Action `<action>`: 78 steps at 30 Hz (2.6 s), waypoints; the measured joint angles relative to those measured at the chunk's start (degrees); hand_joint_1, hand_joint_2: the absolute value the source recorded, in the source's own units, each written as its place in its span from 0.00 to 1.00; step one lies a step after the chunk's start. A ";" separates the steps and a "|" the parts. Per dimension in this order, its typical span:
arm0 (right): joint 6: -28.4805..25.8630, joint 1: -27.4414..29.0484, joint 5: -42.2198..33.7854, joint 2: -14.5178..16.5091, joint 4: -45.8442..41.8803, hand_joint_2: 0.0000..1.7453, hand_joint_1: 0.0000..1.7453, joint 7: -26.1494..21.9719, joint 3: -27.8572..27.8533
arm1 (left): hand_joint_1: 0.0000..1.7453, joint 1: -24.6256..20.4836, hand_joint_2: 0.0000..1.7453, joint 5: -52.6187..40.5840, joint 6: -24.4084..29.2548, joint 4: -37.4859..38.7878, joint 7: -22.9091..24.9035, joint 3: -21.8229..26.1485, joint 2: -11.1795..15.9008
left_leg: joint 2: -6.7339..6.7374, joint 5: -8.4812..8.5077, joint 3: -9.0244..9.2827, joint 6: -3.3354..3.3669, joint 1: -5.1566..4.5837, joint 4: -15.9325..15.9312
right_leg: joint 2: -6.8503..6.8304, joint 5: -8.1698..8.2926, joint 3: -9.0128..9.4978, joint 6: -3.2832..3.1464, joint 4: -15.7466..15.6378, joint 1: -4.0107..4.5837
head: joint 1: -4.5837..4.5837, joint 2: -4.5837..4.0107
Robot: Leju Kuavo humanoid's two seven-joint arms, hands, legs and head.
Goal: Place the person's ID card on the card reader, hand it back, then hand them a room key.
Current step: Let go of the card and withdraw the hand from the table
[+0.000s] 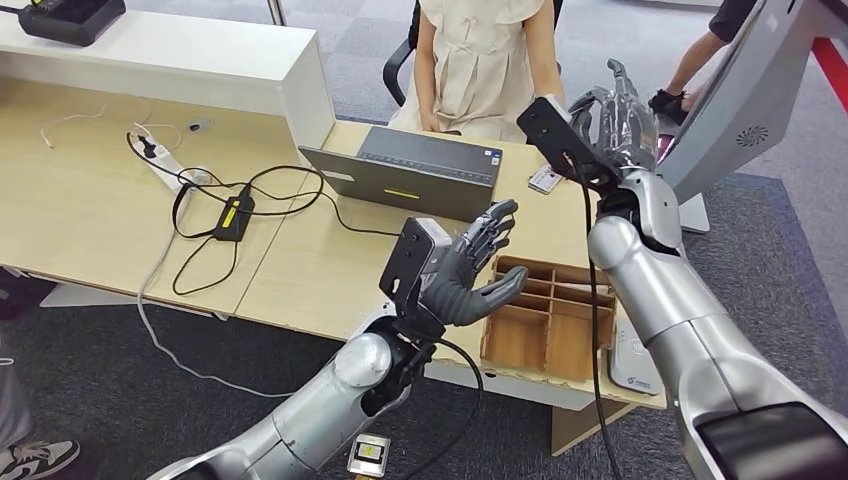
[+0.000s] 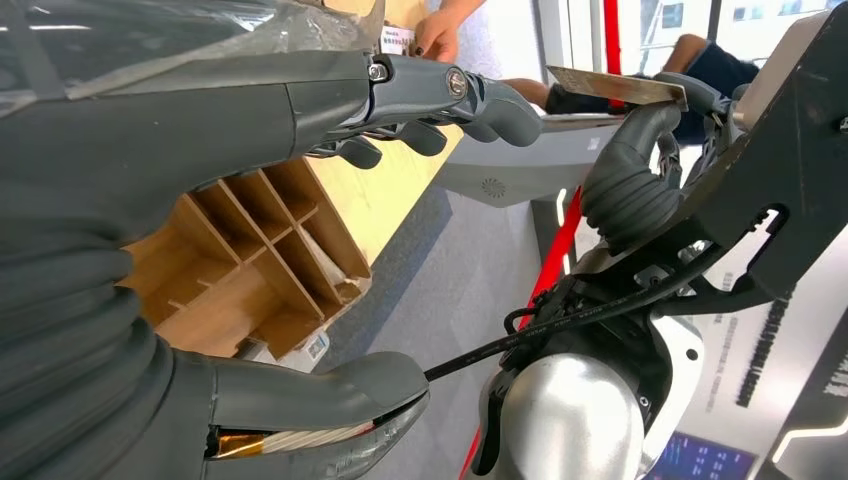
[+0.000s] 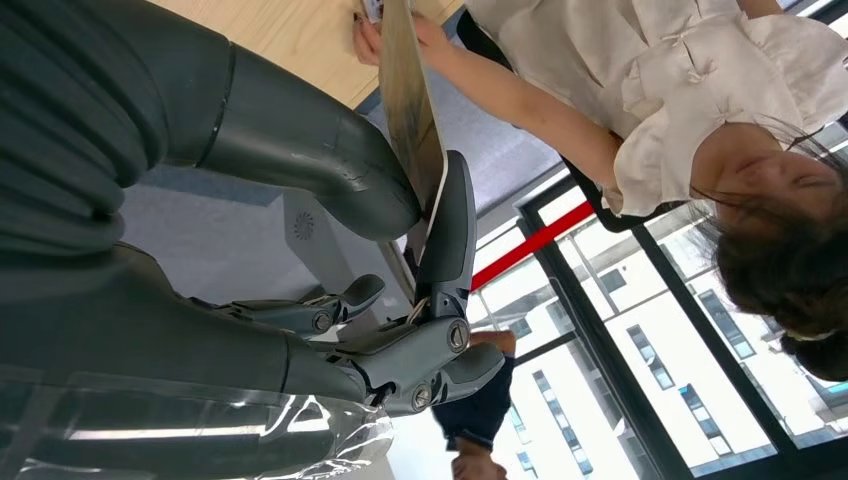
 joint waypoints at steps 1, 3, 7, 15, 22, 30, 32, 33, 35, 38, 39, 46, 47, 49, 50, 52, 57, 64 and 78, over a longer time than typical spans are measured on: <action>0.03 -0.09 -0.09 0.26 0.27 1.00 1.00 -0.01 0.05 | 0.00 0.06 1.00 0.04 0.14 0.00 0.00 0.00 0.05 | 0.00 0.00 0.00 0.00 0.00 0.00 | 0.00 0.00 0.00 0.00 0.00 0.00 | 0.00 0.00; 0.13 -0.37 -0.31 0.71 0.86 1.00 1.00 -0.05 0.22 | 0.00 0.17 1.00 0.19 0.34 0.00 0.00 0.00 0.15 | 0.00 0.00 0.00 0.00 0.00 0.00 | 0.01 0.00 0.00 0.00 0.00 0.00 | 0.00 0.00; 0.22 -0.77 -0.52 1.40 1.97 1.00 1.00 -0.22 0.56 | 0.00 0.23 1.00 0.37 0.39 0.01 0.00 0.00 0.35 | 0.00 0.00 0.00 0.00 0.00 0.00 | 0.01 0.00 0.00 0.00 -0.01 0.00 | 0.00 0.00; 0.34 -1.13 -0.83 2.27 3.51 1.00 1.00 -0.52 0.94 | 0.00 0.37 1.00 0.53 0.55 0.08 -0.03 0.00 0.46 | -0.01 0.00 0.00 0.00 0.00 0.00 | 0.01 0.00 -0.01 0.00 -0.01 0.00 | 0.00 0.00; 0.56 -1.44 -1.54 2.70 4.22 1.00 1.00 -0.63 1.39 | 0.00 0.46 1.00 0.56 0.97 0.11 -0.04 -0.04 0.52 | -0.01 0.00 0.01 0.00 0.00 0.00 | 0.01 0.00 0.00 0.00 0.00 0.00 | 0.00 0.00; 0.34 -1.43 -2.03 2.87 5.18 1.00 1.00 -0.55 1.98 | 0.00 0.56 1.00 0.68 0.96 0.11 -0.03 -0.16 0.73 | -0.01 0.00 0.00 0.00 0.00 0.00 | 0.01 0.00 -0.01 0.00 0.00 0.00 | 0.00 0.00; 0.30 -1.43 -2.11 2.87 5.26 1.00 1.00 -0.51 2.08 | 0.00 0.59 1.00 0.70 0.94 0.11 -0.02 -0.22 0.75 | 0.00 0.00 0.01 0.00 0.00 0.00 | 0.01 0.00 -0.01 0.00 0.00 0.00 | 0.01 0.00; 0.28 -1.43 -2.14 2.87 5.26 1.00 1.00 -0.50 2.11 | 0.00 0.60 1.00 0.70 0.93 0.11 -0.02 -0.25 0.75 | 0.00 0.00 0.01 0.00 0.00 0.01 | 0.01 0.00 -0.01 0.00 0.00 0.00 | 0.00 0.00; 0.26 -1.43 -2.17 2.87 5.26 1.00 1.00 -0.50 2.17 | 0.00 0.64 1.00 0.70 0.93 0.11 -0.02 -0.28 0.75 | 0.00 0.00 0.01 0.00 0.00 0.01 | 0.01 0.00 0.00 0.00 0.00 0.00 | 0.00 0.00; 0.26 -1.42 -2.19 2.88 5.26 1.00 1.00 -0.50 2.27 | 0.00 0.70 1.00 0.70 0.94 0.11 -0.02 -0.31 0.75 | 0.00 0.00 0.01 0.00 0.00 0.01 | 0.01 0.00 0.00 0.00 0.00 0.00 | 0.00 0.00; 0.26 -1.42 -2.19 2.89 5.26 1.00 1.00 -0.50 2.30 | 0.00 0.70 1.00 0.70 0.94 0.11 -0.02 -0.33 0.75 | 0.00 0.00 0.01 0.00 0.00 0.01 | 0.01 0.00 0.00 0.00 0.00 0.00 | 0.00 0.00; 0.27 -1.42 -2.20 3.07 5.29 1.00 1.00 -0.48 2.40 | 0.00 0.71 1.00 0.70 0.97 0.11 -0.02 -0.41 0.76 | 0.00 0.00 0.01 0.00 0.00 0.01 | 0.01 0.00 0.00 0.00 0.00 0.00 | 0.00 0.00; 0.28 -1.42 -2.19 3.10 5.32 1.00 1.00 -0.40 2.43 | 0.00 0.71 1.00 0.70 0.99 0.10 -0.02 -0.42 0.76 | 0.00 0.00 0.01 0.00 0.00 0.01 | 0.01 0.00 0.00 0.00 0.00 0.00 | 0.00 0.00; 0.28 -1.42 -2.11 3.15 5.36 1.00 1.00 -0.09 2.51 | 0.00 0.71 1.00 0.70 1.03 0.07 0.04 -0.44 0.78 | 0.00 0.00 0.01 0.00 0.00 0.01 | 0.01 0.00 0.00 0.00 0.00 0.00 | 0.00 0.00; 0.28 -1.42 -2.07 3.16 5.39 1.00 1.00 0.10 2.60 | 0.00 0.72 1.00 0.70 1.04 0.02 0.09 -0.45 0.81 | 0.00 0.00 0.01 0.00 0.00 0.01 | 0.01 0.00 0.00 0.00 0.00 0.00 | 0.00 0.00; 0.28 -1.42 -2.01 3.15 5.46 1.00 1.00 0.40 2.78 | 0.00 0.73 1.00 0.70 0.99 -0.08 0.22 -0.49 0.88 | 0.00 0.00 0.01 0.00 0.00 0.01 | 0.01 0.00 -0.01 0.00 0.00 0.00 | 0.00 0.00; 0.28 -1.42 -2.03 2.92 5.50 1.00 1.00 0.80 3.12 | 0.00 0.75 1.00 0.78 0.13 -0.31 0.39 -0.58 0.97 | 0.00 0.00 0.02 0.00 0.00 0.01 | 0.01 0.00 -0.01 0.00 -0.01 0.00 | 0.00 0.00; 0.26 -1.39 -2.40 2.28 5.51 1.00 1.00 0.86 3.51 | 0.00 0.71 1.00 0.88 -0.36 -0.33 0.42 -0.81 0.97 | 0.00 0.00 0.02 0.00 -0.01 0.01 | 0.01 0.00 -0.01 0.00 -0.01 0.00 | 0.00 0.00; 0.38 -1.37 -2.16 1.98 5.51 1.00 1.00 1.29 4.08 | 0.00 0.52 1.00 1.38 -0.38 -0.10 0.38 -0.99 0.82 | 0.00 0.00 0.03 0.00 -0.01 0.01 | 0.01 0.00 -0.01 0.00 -0.01 0.00 | 0.00 0.00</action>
